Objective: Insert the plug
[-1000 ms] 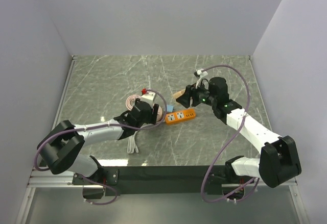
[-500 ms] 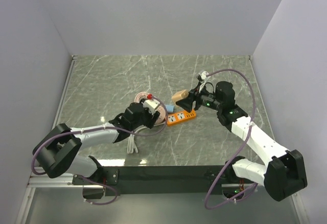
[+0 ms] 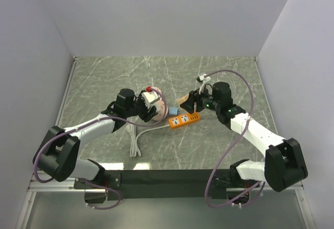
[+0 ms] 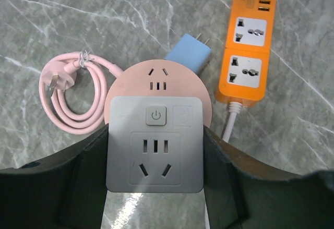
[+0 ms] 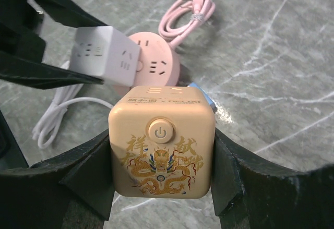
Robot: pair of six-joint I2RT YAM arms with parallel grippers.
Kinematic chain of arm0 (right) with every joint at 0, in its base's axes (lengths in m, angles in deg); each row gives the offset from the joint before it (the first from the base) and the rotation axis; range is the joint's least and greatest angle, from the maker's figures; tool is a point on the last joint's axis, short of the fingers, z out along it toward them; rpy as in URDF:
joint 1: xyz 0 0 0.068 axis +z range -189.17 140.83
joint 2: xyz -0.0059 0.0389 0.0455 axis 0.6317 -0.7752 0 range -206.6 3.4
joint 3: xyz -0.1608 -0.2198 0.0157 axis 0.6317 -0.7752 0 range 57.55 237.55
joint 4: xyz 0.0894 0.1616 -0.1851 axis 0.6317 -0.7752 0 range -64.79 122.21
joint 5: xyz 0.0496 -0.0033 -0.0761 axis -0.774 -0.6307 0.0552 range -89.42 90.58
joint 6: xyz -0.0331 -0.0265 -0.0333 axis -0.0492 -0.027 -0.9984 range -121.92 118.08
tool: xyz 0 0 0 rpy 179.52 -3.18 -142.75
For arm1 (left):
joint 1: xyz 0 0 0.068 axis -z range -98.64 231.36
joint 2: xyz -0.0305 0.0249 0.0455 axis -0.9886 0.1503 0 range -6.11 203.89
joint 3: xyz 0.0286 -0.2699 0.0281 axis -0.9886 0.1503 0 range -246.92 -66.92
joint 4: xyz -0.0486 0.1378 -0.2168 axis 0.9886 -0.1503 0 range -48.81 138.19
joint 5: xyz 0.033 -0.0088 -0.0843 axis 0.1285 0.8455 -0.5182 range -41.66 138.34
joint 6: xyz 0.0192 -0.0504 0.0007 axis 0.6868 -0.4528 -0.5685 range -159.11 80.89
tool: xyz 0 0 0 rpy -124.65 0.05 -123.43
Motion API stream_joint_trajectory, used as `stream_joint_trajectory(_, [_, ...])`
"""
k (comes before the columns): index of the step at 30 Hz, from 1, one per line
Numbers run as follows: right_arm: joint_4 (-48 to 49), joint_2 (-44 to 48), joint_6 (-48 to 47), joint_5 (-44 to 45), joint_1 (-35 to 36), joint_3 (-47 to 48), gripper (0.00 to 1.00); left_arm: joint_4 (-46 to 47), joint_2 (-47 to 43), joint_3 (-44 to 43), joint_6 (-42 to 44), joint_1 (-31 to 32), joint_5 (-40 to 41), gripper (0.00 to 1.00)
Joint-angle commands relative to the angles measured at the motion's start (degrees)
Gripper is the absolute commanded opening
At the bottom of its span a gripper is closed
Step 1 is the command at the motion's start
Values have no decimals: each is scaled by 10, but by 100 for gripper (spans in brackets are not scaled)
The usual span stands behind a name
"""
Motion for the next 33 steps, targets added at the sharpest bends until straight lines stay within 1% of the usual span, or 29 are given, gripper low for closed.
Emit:
stream_joint_trajectory(1, [8,-18,-3,24,8,40,0,37,-9,-23,23,0,-52,7])
stream_joint_trajectory(4, [13,-13,-2,21,8,41,0,21,18,-37,14,1,-19,7])
stream_joint_trajectory(5, [13,-10,-2,23,8,39,0,18,29,-40,16,2,-12,5])
stream_joint_trajectory(9, [18,5,-2,21,8,28,0,11,42,-53,24,2,-13,6])
stream_joint_trajectory(13, [21,7,0,21,10,26,0,1,48,-67,17,2,3,13])
stream_joint_trajectory(16, [24,3,-1,19,10,26,0,6,57,-72,9,2,17,39])
stream_joint_trajectory(17, [24,2,-1,19,10,27,0,17,62,-72,-7,3,27,53])
stream_joint_trajectory(18, [25,1,0,19,11,27,0,24,64,-71,-15,3,39,60])
stream_joint_trajectory(19, [25,1,0,18,11,28,0,30,66,-67,-21,6,54,69])
stream_joint_trajectory(20, [26,0,0,18,11,27,0,45,66,-65,-32,6,76,96])
stream_joint_trajectory(21, [26,2,-2,17,11,26,0,51,65,-62,-38,7,88,99])
stream_joint_trajectory(25, [32,7,0,17,10,23,0,91,50,-37,-60,9,119,99])
stream_joint_trajectory(26, [33,8,0,15,11,23,0,101,35,-30,-67,10,144,99])
stream_joint_trajectory(27, [35,9,0,15,11,22,0,139,22,-19,-74,13,157,99])
stream_joint_trajectory(28, [36,10,0,14,10,21,0,159,8,12,-91,21,172,99])
stream_joint_trajectory(29, [38,10,1,14,10,21,0,181,-24,28,-104,27,186,100])
stream_joint_trajectory(30, [40,7,0,10,11,21,0,204,-41,56,-121,32,219,99])
stream_joint_trajectory(31, [42,6,0,9,10,20,0,207,-71,67,-155,44,227,100])
stream_joint_trajectory(32, [43,5,-1,8,11,21,0,206,-84,77,-171,52,247,100])
stream_joint_trajectory(33, [46,3,0,6,11,22,0,198,-97,96,-174,74,264,99])
